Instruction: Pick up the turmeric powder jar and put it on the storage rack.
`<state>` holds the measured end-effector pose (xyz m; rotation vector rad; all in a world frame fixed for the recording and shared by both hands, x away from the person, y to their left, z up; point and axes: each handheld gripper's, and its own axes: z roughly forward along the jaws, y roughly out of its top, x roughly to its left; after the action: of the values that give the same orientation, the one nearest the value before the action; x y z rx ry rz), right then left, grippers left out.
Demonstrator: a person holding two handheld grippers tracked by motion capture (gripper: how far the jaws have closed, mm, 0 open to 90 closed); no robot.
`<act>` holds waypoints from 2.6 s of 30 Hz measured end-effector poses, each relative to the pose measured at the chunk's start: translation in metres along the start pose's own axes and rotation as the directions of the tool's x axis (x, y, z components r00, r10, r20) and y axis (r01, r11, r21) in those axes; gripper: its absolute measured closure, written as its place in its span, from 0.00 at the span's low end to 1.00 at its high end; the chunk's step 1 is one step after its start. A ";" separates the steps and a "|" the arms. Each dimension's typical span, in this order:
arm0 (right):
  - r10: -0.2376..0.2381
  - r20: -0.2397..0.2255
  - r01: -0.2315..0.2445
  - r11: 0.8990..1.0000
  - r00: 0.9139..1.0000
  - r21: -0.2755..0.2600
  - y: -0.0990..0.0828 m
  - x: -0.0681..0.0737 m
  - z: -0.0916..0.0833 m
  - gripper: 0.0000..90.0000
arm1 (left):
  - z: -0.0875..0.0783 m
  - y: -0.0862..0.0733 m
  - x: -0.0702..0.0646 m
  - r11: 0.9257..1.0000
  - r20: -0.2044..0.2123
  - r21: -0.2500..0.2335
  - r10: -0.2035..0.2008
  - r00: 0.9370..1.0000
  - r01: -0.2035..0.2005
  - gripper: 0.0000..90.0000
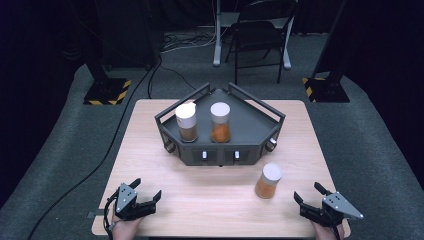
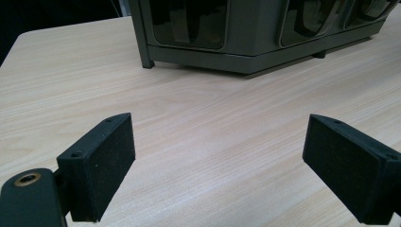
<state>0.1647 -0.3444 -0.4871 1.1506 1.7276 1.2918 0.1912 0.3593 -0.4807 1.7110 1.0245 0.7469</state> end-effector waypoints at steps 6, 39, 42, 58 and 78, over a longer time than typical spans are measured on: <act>-0.001 -0.005 0.001 1.000 1.000 0.000 0.000 0.000 0.001 0.15 | 0.000 -0.001 -0.001 1.000 -0.001 -0.003 0.002 1.000 -0.002 0.11; 0.005 -0.098 -0.008 1.000 0.995 -0.029 0.005 0.000 0.000 0.15 | 0.000 0.000 -0.001 1.000 -0.002 0.000 0.004 1.000 -0.004 0.11; 0.000 -0.118 -0.004 0.999 0.993 -0.034 0.007 0.002 0.000 0.15 | 0.000 0.000 -0.001 1.000 -0.002 0.000 0.004 1.000 -0.004 0.11; -0.032 -0.217 0.025 0.999 0.976 -0.034 0.028 0.004 0.012 0.16 | 0.000 -0.001 -0.001 1.000 -0.002 -0.006 0.002 1.000 -0.002 0.11; -0.065 -0.298 0.060 0.998 0.952 -0.028 0.057 0.013 0.041 0.18 | -0.001 -0.001 0.000 1.000 0.000 -0.006 0.003 1.000 -0.003 0.11</act>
<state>0.2103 -0.3116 -0.4434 0.9168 1.9461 1.5002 0.1904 0.3596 -0.4815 1.7078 1.0191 0.7504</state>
